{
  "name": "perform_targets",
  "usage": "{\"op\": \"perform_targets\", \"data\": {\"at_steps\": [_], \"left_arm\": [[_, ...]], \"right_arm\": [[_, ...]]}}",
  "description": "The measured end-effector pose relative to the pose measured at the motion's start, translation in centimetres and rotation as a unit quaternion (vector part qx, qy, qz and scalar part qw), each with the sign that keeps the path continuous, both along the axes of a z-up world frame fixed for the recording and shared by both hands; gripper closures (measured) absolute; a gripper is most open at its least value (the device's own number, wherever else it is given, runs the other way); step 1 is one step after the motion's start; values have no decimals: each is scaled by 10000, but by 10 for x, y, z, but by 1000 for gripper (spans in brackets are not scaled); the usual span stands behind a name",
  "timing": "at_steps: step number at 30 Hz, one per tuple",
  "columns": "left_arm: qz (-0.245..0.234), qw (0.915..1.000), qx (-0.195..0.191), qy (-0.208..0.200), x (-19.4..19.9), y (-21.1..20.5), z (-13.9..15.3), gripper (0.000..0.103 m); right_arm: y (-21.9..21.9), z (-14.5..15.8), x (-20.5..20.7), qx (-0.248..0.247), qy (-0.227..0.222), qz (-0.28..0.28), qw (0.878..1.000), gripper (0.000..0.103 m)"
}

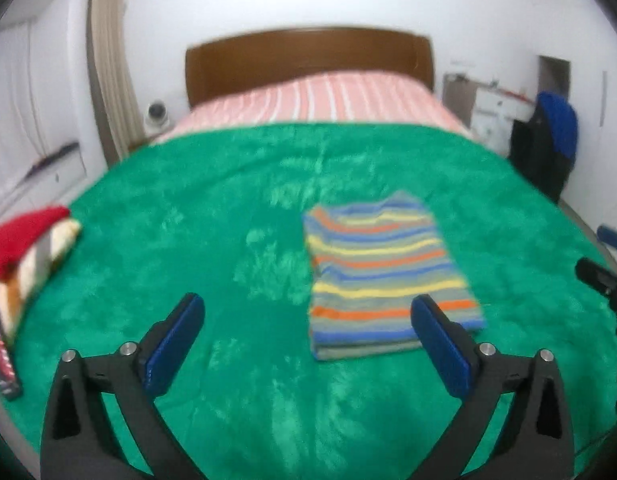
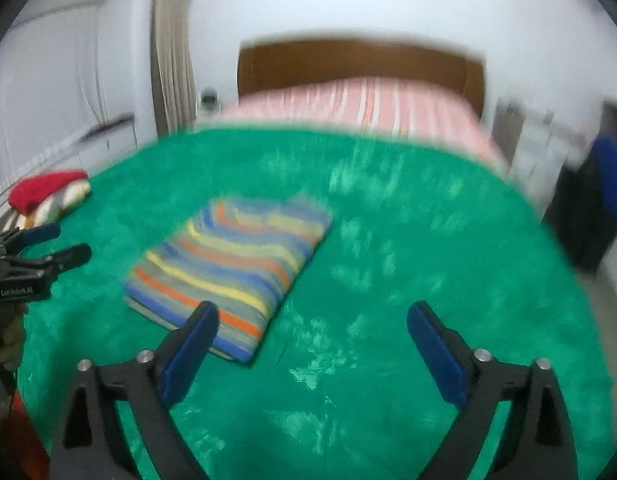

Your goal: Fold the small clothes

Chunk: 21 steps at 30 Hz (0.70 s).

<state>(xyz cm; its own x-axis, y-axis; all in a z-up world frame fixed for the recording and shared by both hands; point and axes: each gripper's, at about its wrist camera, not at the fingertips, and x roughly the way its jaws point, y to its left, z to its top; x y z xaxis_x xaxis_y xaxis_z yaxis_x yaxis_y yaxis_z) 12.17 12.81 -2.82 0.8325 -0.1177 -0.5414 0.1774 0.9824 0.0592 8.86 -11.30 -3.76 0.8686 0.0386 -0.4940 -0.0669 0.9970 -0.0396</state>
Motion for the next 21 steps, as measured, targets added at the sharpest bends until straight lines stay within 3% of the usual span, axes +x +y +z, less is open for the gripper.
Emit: {"op": "perform_targets", "data": {"at_steps": [3,8,10,13,17,21], "left_arm": [[-113,9997,-105,-170,-35,-3,16,0],[471,9979,271,-354,-73,-15,19,0],[528,9972,376,-372,-87,-19,19,0],[430,9979,468,-75,-96,-20,17,0],[304,9986,303,315,-108,-21,19,0],[289,9974,124,646,-112,-18,25,0]], "right_arm": [[0,23,-43,171,-546,-138,9983,0],[17,21,-73,339,-7,157,9993,0],[25,22,-88,278,-125,175,9994,0],[26,23,-107,529,-262,138,9982,0],[30,7,-106,638,496,279,9963,0],[34,10,-112,542,552,285,9966,0]]}}
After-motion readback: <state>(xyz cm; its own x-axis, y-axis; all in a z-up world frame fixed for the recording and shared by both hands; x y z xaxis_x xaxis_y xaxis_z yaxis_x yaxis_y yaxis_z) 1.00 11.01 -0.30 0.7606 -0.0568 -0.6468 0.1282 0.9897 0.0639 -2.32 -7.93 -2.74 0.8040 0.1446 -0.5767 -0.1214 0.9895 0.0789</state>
